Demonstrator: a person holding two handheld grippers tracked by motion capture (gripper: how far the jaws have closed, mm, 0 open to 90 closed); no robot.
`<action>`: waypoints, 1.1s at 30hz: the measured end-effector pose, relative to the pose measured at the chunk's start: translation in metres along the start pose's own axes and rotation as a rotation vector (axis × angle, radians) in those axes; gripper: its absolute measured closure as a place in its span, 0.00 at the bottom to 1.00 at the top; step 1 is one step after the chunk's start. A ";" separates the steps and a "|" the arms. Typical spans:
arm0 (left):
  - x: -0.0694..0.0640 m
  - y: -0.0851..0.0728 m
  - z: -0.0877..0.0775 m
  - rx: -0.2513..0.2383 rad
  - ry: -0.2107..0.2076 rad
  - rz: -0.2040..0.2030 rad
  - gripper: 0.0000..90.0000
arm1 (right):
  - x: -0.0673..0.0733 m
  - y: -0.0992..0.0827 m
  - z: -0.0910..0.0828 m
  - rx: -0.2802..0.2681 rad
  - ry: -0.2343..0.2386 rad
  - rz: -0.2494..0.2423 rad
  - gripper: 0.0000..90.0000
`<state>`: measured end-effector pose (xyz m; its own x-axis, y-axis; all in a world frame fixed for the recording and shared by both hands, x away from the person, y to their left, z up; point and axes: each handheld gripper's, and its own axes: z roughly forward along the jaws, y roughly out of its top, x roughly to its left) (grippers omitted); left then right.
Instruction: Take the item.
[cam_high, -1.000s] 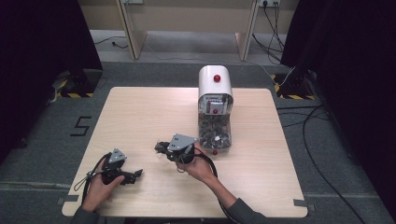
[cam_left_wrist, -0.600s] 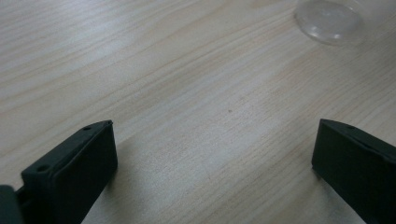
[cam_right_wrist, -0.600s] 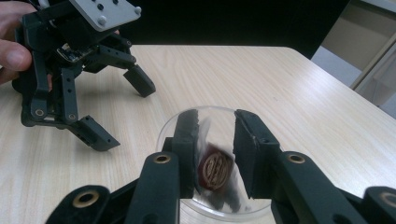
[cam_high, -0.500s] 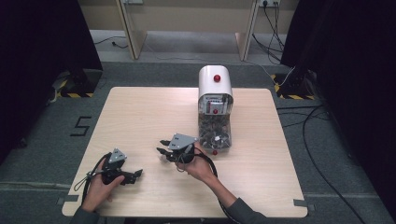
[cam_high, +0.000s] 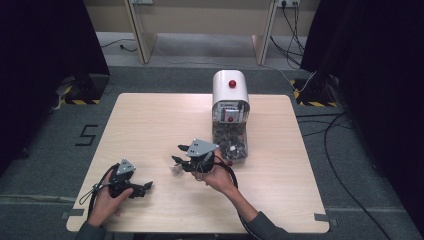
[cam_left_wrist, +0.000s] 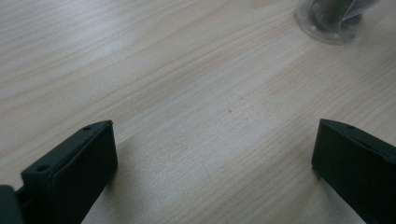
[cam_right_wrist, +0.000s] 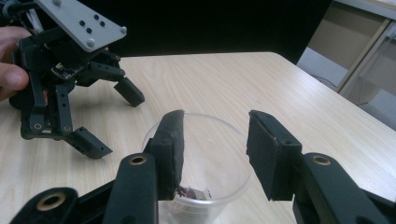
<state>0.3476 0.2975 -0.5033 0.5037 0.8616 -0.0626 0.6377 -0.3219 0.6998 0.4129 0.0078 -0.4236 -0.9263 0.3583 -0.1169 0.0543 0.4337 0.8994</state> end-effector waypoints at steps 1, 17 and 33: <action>0.000 0.000 0.000 0.000 0.001 0.000 0.00 | -0.001 0.000 -0.002 -0.002 -0.003 0.014 0.60; 0.000 0.000 0.000 -0.001 0.000 0.000 0.00 | -0.009 0.001 -0.017 0.000 -0.031 0.063 0.52; 0.000 0.000 0.000 0.000 0.000 0.000 0.00 | -0.016 -0.002 -0.024 0.012 -0.041 0.064 0.49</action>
<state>0.3476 0.2975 -0.5033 0.5038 0.8615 -0.0626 0.6375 -0.3220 0.6999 0.4186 -0.0188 -0.4138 -0.9048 0.4190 -0.0762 0.1179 0.4183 0.9006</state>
